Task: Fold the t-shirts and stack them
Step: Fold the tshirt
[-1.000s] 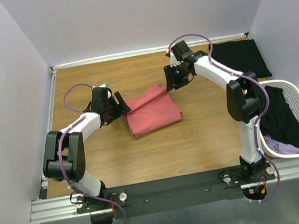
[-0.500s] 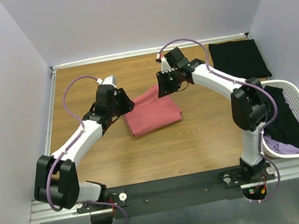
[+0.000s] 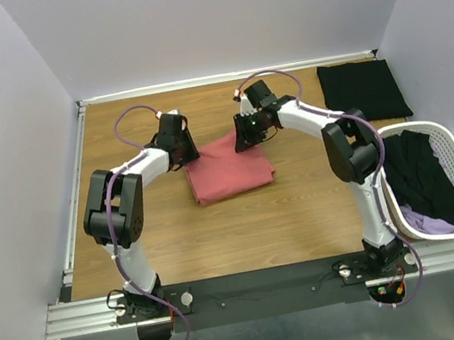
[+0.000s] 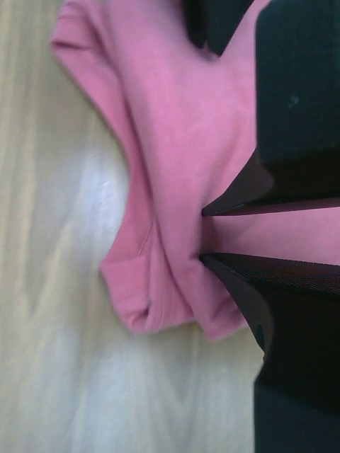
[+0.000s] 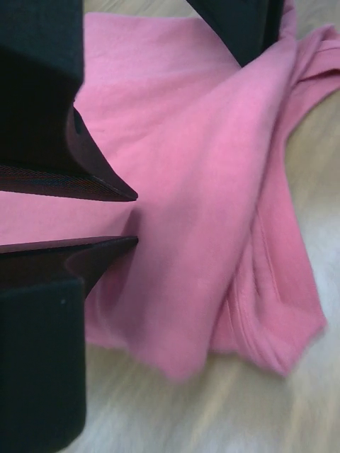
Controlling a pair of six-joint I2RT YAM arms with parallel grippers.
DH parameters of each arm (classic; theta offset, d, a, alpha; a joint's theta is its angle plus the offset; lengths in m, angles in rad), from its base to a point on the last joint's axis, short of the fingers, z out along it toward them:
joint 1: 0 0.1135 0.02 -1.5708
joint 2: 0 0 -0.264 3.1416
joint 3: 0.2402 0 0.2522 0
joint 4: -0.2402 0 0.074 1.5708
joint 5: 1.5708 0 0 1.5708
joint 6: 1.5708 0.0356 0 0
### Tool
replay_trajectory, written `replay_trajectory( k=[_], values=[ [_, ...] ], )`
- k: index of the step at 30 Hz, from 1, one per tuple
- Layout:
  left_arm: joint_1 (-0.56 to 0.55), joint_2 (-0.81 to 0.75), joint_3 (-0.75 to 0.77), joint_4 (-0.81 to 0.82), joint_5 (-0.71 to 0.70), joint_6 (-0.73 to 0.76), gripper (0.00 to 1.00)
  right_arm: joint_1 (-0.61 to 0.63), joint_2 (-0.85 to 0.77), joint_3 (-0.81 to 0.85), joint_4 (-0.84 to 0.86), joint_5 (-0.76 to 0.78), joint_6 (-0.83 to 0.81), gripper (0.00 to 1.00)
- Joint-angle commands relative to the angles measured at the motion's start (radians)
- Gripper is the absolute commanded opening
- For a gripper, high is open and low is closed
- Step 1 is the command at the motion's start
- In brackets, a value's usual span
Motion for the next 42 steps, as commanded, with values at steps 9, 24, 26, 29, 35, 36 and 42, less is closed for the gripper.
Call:
replay_trajectory(
  k=[9, 24, 26, 29, 35, 36, 42],
  values=[
    [0.029, -0.208, -0.046, 0.099, 0.016, 0.015, 0.73, -0.079, -0.099, -0.078, 0.254, -0.156, 0.127, 0.33],
    [0.115, -0.038, -0.155, 0.38, 0.174, -0.146, 0.45, -0.138, 0.135, -0.07, 0.583, -0.405, 0.297, 0.33],
    [0.13, 0.018, -0.14, 0.382, 0.192, -0.157, 0.43, -0.164, 0.177, -0.063, 0.586, -0.413, 0.3, 0.33],
    [0.158, 0.08, -0.113, 0.386, 0.227, -0.175, 0.43, -0.193, 0.24, -0.073, 0.589, -0.411, 0.308, 0.33],
    [0.191, 0.053, -0.11, 0.403, 0.27, -0.188, 0.46, -0.214, 0.192, -0.099, 0.592, -0.43, 0.316, 0.33],
    [0.191, 0.033, -0.112, 0.401, 0.267, -0.186, 0.49, -0.214, 0.169, -0.102, 0.593, -0.428, 0.32, 0.33],
    [0.182, -0.193, -0.175, 0.389, 0.278, -0.194, 0.7, -0.197, -0.028, -0.171, 0.596, -0.451, 0.343, 0.36]
  ],
)
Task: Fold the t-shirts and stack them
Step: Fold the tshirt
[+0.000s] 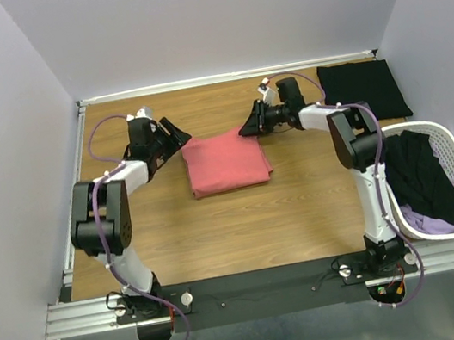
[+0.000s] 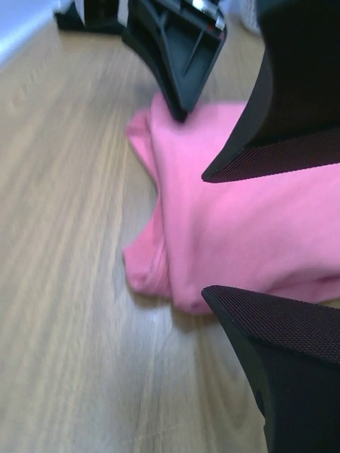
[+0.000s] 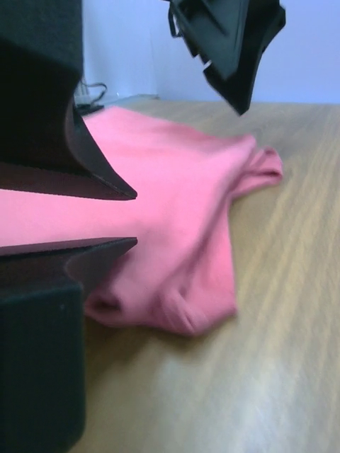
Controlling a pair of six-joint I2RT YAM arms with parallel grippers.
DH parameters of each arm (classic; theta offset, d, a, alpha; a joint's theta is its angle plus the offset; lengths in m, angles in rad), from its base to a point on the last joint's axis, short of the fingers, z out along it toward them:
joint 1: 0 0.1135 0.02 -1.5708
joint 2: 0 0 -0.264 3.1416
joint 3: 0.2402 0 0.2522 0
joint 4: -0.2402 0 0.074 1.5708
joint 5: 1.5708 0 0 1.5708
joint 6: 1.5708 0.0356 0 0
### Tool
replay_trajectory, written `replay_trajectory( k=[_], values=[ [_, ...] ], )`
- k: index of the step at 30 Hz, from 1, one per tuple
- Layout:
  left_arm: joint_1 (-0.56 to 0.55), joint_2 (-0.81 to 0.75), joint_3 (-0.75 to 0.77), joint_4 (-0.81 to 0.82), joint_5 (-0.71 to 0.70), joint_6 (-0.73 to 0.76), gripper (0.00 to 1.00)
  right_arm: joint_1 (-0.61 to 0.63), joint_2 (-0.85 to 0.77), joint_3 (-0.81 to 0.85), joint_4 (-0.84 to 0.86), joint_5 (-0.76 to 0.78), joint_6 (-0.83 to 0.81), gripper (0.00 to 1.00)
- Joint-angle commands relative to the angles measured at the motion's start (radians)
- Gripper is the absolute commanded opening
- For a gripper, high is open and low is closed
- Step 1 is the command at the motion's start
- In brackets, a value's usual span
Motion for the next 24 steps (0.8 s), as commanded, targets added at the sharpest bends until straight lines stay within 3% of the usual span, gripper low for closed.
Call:
replay_trajectory(
  k=[1, 9, 17, 24],
  values=[
    [-0.005, -0.212, -0.059, 0.016, 0.035, 0.004, 0.71, 0.009, -0.19, -0.078, 0.0, -0.018, 0.008, 0.36],
    [-0.079, -0.401, -0.239, -0.005, 0.082, 0.006, 0.65, 0.101, -0.344, -0.305, 0.006, -0.13, -0.009, 0.36],
    [-0.116, -0.317, -0.42, 0.078, 0.176, -0.081, 0.42, 0.104, -0.284, -0.479, 0.012, -0.166, -0.099, 0.34],
    [-0.078, -0.314, -0.552, 0.072, 0.108, -0.129, 0.31, 0.039, -0.188, -0.562, 0.014, -0.176, -0.159, 0.33]
  ],
)
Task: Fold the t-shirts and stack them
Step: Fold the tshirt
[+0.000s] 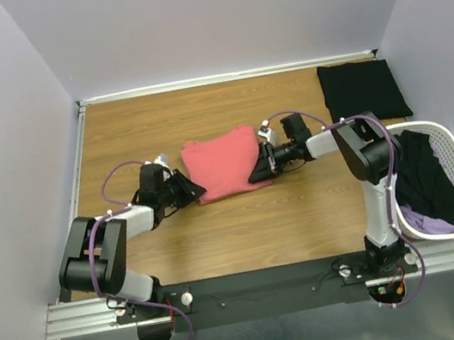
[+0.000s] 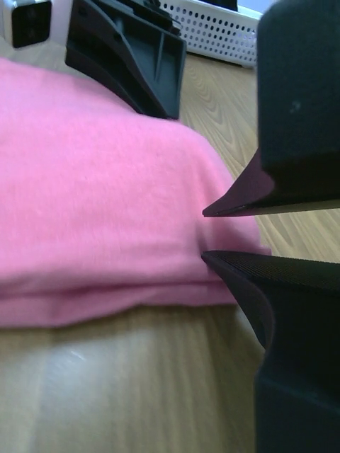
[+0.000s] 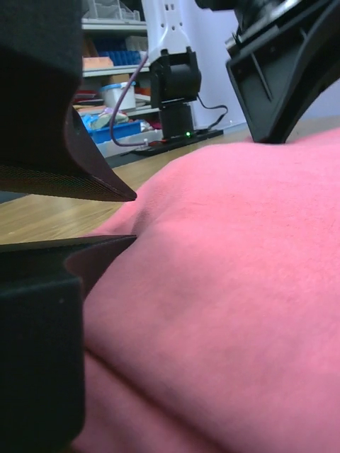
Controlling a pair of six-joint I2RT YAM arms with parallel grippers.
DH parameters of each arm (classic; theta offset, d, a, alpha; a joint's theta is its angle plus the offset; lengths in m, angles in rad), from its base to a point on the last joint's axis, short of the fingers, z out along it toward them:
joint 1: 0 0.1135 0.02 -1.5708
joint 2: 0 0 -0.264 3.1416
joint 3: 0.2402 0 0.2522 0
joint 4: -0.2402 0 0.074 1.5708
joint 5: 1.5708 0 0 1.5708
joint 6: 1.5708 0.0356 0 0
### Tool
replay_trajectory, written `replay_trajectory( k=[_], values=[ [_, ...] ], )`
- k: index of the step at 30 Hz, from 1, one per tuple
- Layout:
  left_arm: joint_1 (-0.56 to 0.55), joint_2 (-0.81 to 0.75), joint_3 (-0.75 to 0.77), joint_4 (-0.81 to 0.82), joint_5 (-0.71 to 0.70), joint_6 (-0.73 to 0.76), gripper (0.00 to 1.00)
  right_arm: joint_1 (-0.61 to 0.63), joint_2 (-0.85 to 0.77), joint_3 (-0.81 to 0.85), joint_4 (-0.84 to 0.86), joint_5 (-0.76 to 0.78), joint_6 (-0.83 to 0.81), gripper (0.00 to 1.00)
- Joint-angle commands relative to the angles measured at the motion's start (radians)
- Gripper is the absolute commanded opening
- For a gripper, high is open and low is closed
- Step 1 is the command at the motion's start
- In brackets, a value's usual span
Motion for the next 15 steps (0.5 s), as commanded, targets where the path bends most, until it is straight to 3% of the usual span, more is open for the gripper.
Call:
replay_trajectory(
  k=[1, 6, 8, 15],
  values=[
    [0.046, -0.001, -0.054, 0.008, -0.017, -0.038, 0.31, -0.046, 0.05, -0.043, -0.018, 0.012, -0.074, 0.33],
    [0.071, -0.061, -0.037, -0.068, -0.06, -0.027, 0.31, -0.059, -0.019, -0.04, -0.022, 0.026, -0.054, 0.33],
    [0.071, -0.117, -0.007, -0.103, -0.075, -0.001, 0.36, -0.054, -0.078, -0.033, -0.025, 0.029, -0.037, 0.33],
    [0.071, -0.372, 0.115, -0.344, -0.256, 0.15, 0.66, 0.104, -0.175, 0.075, -0.024, 0.063, 0.055, 0.33]
  ],
)
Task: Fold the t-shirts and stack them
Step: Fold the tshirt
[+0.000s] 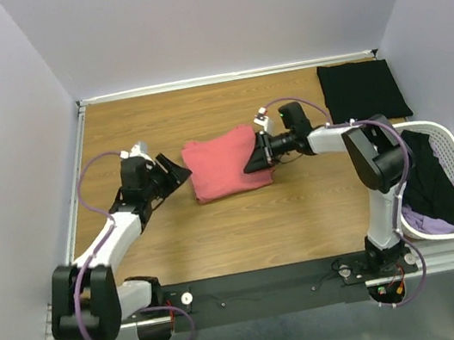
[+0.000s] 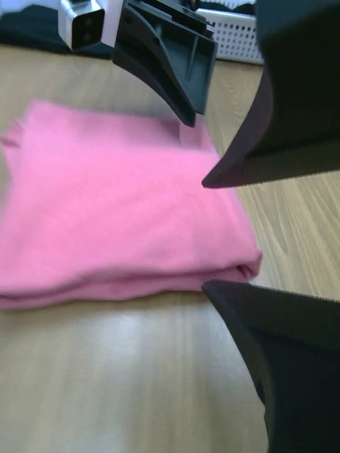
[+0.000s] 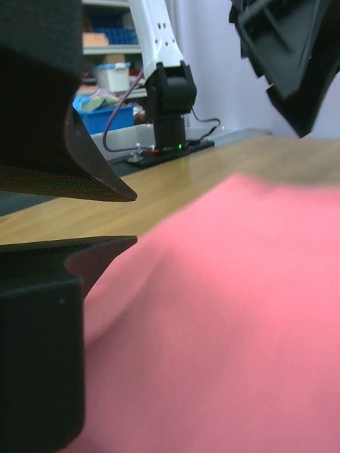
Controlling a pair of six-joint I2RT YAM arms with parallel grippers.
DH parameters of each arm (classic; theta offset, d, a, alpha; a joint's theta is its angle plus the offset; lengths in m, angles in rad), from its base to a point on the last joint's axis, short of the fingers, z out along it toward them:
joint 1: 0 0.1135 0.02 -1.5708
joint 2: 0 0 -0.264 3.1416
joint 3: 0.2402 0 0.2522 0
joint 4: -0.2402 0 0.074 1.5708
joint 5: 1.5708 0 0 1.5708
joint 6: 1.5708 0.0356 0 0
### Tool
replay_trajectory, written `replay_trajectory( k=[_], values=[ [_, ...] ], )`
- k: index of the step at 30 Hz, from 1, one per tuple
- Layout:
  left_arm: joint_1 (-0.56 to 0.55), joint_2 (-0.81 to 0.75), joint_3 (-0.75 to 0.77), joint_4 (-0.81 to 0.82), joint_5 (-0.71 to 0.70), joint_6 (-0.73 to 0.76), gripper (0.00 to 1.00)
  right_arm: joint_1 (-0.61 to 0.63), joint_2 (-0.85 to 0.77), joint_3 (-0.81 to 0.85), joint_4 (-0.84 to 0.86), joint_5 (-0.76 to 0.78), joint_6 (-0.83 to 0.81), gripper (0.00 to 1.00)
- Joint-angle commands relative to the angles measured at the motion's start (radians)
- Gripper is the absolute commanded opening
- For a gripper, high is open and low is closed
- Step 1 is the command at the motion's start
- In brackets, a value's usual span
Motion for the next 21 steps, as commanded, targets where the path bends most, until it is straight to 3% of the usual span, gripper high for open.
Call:
replay_trajectory(
  k=[1, 6, 8, 11, 16, 21],
  values=[
    [0.004, -0.166, 0.092, -0.155, -0.194, 0.123, 0.72, 0.124, -0.055, 0.106, 0.005, 0.066, 0.06, 0.33],
    [0.006, -0.309, 0.129, -0.24, -0.38, 0.244, 0.91, 0.267, 0.028, 0.217, 0.04, 0.129, 0.134, 0.33],
    [0.004, -0.366, 0.12, -0.24, -0.459, 0.275, 0.93, 0.287, 0.093, 0.217, 0.101, 0.173, 0.169, 0.33],
    [0.006, -0.415, 0.107, -0.232, -0.538, 0.325, 0.94, 0.291, 0.197, 0.176, 0.259, 0.192, 0.283, 0.32],
    [0.006, -0.437, 0.089, -0.199, -0.552, 0.321, 0.94, 0.293, 0.321, 0.168, 0.289, 0.232, 0.327, 0.31],
    [0.007, -0.434, 0.092, -0.191, -0.536, 0.319, 0.94, 0.291, 0.296, 0.163, 0.261, 0.258, 0.35, 0.31]
  ],
)
